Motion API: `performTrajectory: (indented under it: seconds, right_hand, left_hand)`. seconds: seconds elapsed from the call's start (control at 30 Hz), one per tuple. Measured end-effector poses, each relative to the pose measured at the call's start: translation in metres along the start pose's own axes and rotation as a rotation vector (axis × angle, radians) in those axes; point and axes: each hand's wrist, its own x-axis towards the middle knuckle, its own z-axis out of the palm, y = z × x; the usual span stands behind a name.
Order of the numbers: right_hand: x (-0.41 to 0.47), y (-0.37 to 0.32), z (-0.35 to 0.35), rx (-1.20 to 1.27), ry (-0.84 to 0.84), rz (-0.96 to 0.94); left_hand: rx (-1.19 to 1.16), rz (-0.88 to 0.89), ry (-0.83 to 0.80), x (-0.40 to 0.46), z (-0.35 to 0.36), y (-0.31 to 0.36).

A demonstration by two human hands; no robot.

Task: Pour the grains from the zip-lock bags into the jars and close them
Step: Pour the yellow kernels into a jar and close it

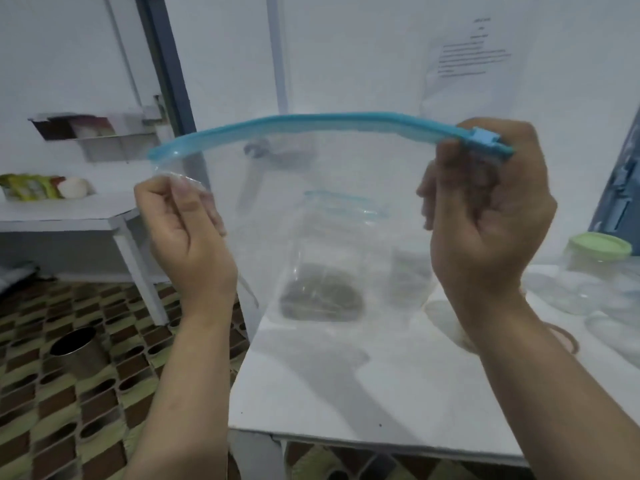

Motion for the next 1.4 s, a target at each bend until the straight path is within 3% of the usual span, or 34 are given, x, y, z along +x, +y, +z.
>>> performTrajectory:
  seconds: [0.27,0.6,0.9,1.13,1.4]
  right_hand:
    - [-0.025,0.01,-0.067,-0.252,0.017,0.31]
    - [-0.047,0.051,-0.24,-0.7,0.111,0.555]
    - [-0.008,0.117,-0.409,-0.885,-0.006,0.629]
    - [0.022,0.182,-0.526,-1.038,0.018,0.653]
    - [0.029,0.278,-0.596,-1.028,0.006,0.69]
  left_hand:
    - [-0.16,-0.364,-0.195,-0.05,0.041,-0.005]
    - [-0.336,-0.637,-0.377,-0.188,0.182,0.009]
    - [-0.338,-0.61,-0.413,-0.305,0.326,0.055]
    - [-0.228,-0.606,-0.616,-0.386,0.417,0.093]
    - [-0.025,-0.576,-0.819,-0.432,0.515,0.089]
